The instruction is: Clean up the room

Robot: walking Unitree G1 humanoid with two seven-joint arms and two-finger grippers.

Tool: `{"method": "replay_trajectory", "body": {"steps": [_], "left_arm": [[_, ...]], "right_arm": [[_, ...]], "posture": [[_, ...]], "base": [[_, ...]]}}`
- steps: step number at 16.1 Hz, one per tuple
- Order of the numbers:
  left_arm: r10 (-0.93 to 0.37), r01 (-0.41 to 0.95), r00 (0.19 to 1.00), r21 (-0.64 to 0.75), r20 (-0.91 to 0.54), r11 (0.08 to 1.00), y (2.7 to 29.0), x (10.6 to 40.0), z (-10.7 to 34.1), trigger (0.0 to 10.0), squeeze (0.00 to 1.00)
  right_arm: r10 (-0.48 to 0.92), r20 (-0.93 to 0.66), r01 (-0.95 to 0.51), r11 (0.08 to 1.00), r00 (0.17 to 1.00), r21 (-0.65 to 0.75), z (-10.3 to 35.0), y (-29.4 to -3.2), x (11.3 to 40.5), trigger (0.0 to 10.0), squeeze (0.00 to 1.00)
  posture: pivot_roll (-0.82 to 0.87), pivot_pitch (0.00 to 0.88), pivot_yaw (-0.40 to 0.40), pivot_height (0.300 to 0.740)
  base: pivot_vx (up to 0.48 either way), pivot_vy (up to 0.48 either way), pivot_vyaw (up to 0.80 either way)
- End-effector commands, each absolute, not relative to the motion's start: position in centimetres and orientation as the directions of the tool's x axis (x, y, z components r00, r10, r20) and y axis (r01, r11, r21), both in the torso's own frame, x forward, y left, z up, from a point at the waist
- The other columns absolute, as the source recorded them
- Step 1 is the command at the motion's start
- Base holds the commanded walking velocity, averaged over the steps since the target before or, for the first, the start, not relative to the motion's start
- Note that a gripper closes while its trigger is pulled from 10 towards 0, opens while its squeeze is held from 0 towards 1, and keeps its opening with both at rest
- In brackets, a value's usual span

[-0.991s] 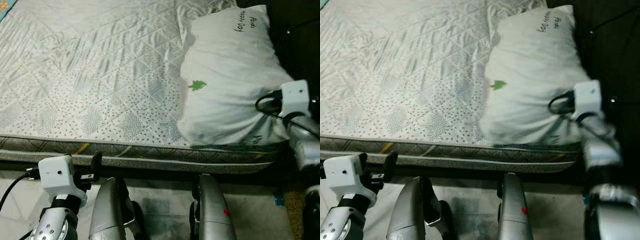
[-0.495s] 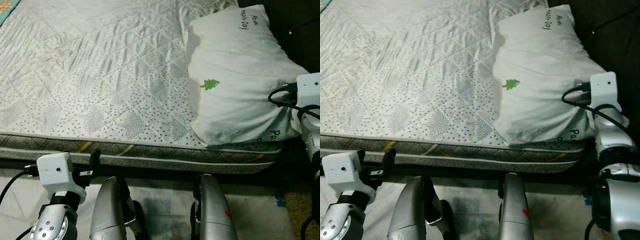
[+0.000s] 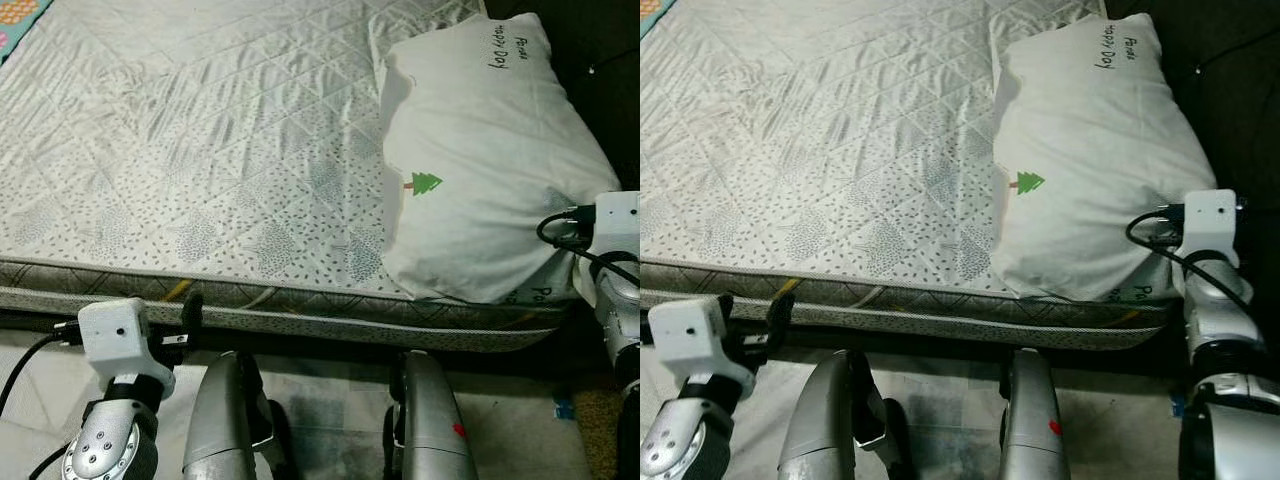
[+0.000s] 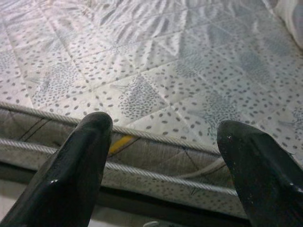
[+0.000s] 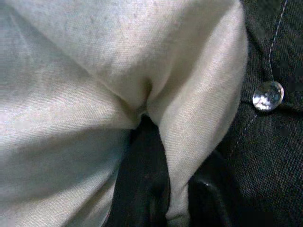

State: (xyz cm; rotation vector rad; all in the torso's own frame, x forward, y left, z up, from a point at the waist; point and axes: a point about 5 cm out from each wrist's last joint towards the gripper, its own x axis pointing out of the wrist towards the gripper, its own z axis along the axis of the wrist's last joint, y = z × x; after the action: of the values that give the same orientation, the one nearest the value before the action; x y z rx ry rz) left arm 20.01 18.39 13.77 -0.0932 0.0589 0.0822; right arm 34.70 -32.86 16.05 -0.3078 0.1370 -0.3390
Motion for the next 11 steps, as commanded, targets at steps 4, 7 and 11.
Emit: {"method": "replay_trajectory", "body": {"steps": [4, 7, 11], "left_arm": [[0.084, -0.090, 0.993, -0.076, -0.086, 0.993, 18.7, 19.7, 13.2, 10.0, 0.00], [0.081, -0.087, 0.993, -0.072, -0.085, 0.994, 18.8, 19.8, 13.2, 10.0, 0.00], [0.066, -0.072, 0.994, -0.072, -0.082, 0.995, 18.6, 20.1, 13.2, 10.0, 0.00]], "right_arm": [[-0.337, -0.080, 0.302, 0.908, 0.938, -0.289, 14.9, -32.2, 33.9, 0.0, 0.00], [-0.354, -0.109, 0.315, 0.909, 0.929, -0.272, 13.3, -32.0, 32.7, 0.0, 0.00], [-0.340, -0.122, 0.302, 0.920, 0.933, -0.252, 12.5, -31.2, 32.0, 0.0, 0.00]], "posture": [[-0.01, 0.221, 0.037, 0.588], [-0.01, 0.216, 0.046, 0.588], [-0.02, 0.212, 0.053, 0.588]], "base": [[0.000, 0.000, 0.00], [0.000, 0.000, 0.00], [0.000, 0.000, 0.00]]}}
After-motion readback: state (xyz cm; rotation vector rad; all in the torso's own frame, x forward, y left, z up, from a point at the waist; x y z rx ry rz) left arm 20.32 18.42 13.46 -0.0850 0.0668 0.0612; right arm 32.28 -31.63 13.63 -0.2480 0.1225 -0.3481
